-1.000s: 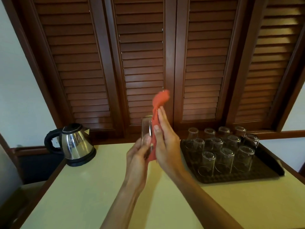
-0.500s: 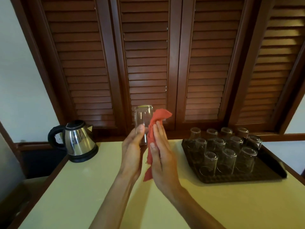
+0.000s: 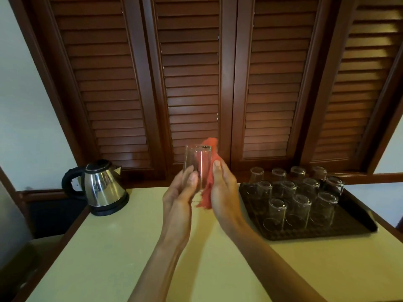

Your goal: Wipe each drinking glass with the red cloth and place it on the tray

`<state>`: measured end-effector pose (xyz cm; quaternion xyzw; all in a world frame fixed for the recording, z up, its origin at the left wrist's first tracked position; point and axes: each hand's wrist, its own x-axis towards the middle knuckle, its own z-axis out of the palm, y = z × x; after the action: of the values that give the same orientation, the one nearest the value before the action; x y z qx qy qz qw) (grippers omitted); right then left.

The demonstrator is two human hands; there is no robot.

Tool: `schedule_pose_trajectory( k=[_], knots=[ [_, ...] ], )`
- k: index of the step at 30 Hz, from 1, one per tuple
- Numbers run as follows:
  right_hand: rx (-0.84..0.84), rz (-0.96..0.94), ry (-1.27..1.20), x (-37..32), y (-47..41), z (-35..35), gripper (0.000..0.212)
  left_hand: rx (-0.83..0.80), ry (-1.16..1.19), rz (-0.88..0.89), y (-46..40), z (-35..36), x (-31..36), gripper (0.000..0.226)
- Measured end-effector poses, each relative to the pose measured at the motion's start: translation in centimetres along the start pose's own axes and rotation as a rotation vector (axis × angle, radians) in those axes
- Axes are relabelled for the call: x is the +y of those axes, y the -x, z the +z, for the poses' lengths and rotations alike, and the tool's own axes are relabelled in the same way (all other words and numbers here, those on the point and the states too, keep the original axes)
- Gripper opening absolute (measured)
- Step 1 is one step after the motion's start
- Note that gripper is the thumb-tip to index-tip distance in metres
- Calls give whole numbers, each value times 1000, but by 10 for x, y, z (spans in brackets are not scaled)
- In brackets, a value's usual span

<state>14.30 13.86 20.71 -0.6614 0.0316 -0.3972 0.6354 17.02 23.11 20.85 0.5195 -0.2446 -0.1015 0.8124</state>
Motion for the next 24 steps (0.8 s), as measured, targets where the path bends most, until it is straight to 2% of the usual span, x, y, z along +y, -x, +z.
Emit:
schedule_pose_trajectory(
  k=[3, 6, 8, 10, 12, 15, 17, 19, 22, 24],
  knots=[
    [-62, -127, 136, -2, 35, 13, 43, 52, 34, -5, -11, -4, 8, 29],
    [-19, -329, 369, 6, 22, 16, 44, -7, -19, -77, -4, -5, -4, 31],
    [9, -281, 323, 8, 1, 10, 44, -25, -27, -95, 4, -4, -10, 35],
    [9, -96, 43, 3, -5, 6, 42, -5, -24, -64, 5, -4, -6, 42],
    [-25, 10, -43, 2, 12, 12, 41, 38, -6, -45, -3, -5, 2, 41],
    [-19, -207, 267, 3, 33, 23, 48, 65, 3, -84, -10, -9, 4, 33],
    [-24, -295, 346, 5, 18, 19, 48, 15, -38, -125, -4, -10, -1, 34],
    [-68, -140, 202, -3, -2, 9, 46, -38, -58, -126, 4, -9, -4, 41],
    [-46, 295, -147, -19, -17, -3, 35, -61, -58, -69, 6, -9, -3, 45],
    [-67, 383, -201, -20, -4, -1, 33, -29, -110, 4, 1, -11, 0, 45]
  ],
)
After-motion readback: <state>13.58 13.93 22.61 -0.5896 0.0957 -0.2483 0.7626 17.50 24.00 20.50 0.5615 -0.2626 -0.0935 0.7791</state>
